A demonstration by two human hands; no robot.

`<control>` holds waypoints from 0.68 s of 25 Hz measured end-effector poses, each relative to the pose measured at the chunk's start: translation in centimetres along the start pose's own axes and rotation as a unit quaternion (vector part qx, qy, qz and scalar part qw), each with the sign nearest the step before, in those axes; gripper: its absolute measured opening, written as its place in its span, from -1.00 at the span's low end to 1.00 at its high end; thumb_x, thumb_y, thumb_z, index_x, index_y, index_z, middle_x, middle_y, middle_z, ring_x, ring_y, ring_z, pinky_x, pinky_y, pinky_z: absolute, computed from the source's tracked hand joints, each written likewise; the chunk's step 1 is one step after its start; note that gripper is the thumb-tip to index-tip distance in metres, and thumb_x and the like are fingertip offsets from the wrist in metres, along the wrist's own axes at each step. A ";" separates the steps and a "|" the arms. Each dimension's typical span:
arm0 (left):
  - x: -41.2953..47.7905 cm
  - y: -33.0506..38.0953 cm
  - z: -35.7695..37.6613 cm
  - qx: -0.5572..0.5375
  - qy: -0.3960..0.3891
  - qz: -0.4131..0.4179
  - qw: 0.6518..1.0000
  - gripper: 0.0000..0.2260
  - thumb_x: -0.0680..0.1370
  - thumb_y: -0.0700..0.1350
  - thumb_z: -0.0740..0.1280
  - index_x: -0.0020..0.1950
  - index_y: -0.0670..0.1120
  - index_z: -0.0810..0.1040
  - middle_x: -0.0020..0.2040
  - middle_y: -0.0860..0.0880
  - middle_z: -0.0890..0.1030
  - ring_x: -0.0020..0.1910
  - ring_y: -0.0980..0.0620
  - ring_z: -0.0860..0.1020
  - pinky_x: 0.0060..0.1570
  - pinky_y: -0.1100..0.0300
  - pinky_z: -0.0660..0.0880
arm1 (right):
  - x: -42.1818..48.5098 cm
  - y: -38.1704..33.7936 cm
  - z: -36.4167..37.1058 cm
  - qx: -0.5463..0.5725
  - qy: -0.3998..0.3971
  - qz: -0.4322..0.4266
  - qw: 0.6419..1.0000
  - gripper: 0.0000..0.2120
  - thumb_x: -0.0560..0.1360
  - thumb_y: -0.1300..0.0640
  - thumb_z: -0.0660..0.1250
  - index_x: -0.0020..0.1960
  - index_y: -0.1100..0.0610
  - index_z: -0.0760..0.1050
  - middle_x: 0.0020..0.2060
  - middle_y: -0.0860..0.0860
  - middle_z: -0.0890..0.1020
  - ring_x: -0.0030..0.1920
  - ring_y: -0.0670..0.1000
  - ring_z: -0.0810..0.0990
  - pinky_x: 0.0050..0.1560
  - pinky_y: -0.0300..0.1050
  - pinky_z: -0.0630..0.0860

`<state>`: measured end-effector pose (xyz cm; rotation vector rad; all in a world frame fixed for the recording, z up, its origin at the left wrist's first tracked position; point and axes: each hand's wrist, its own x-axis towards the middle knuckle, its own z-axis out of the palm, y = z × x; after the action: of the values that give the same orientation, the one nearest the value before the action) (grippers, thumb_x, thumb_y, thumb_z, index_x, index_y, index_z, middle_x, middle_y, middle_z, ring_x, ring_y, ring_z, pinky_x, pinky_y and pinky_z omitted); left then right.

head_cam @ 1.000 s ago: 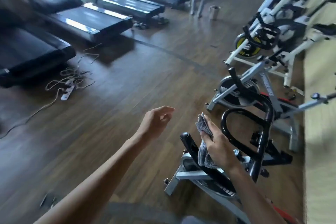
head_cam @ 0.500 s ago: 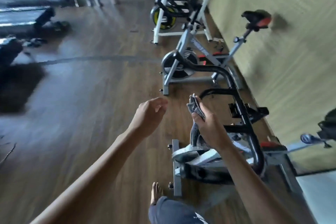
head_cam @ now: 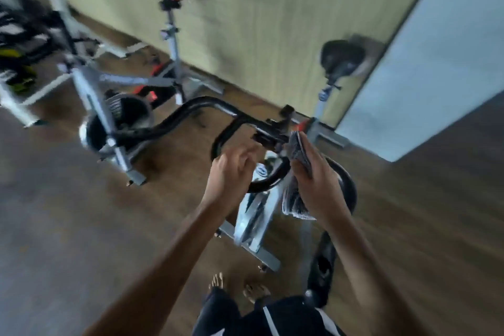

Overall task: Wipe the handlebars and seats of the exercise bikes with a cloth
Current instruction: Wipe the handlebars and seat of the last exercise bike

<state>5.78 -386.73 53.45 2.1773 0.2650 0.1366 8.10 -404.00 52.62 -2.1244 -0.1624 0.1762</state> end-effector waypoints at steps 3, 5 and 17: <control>2.6 0.2 2.5 -0.025 -0.071 0.065 0.995 -0.76 0.60 -0.21 0.28 0.22 -0.04 0.63 0.14 0.10 0.67 0.13 0.19 0.60 0.14 0.38 0.46 | 0.1 1.0 0.4 -0.071 0.134 0.042 0.988 -0.49 0.64 0.26 0.16 0.57 0.10 0.20 0.52 0.01 0.30 0.50 0.02 0.29 0.44 -0.25 0.20; 3.6 0.1 4.2 -0.036 -0.105 0.091 0.990 -0.74 0.61 -0.21 0.26 0.25 -0.05 0.61 0.17 0.10 0.65 0.16 0.19 0.58 0.10 0.49 0.41 | 1.7 2.5 1.2 -0.166 0.169 0.025 0.971 -0.44 0.55 0.40 0.18 0.52 0.15 0.24 0.41 0.07 0.37 0.38 0.09 0.35 0.41 -0.15 0.35; 4.0 0.1 13.0 -0.154 -0.150 0.171 0.962 -0.64 0.68 -0.19 0.06 0.45 -0.16 0.41 0.45 -0.10 0.45 0.47 0.01 0.36 0.45 0.10 0.32 | 2.0 3.8 -0.9 -0.204 0.022 0.174 0.963 -0.38 0.64 0.19 0.01 0.61 0.19 -0.19 0.61 0.13 0.06 0.60 0.06 0.03 0.52 0.15 -0.39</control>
<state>12.21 -396.13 45.97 1.8831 -0.2902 0.0357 10.42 -406.40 49.74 -2.5552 0.2233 0.3235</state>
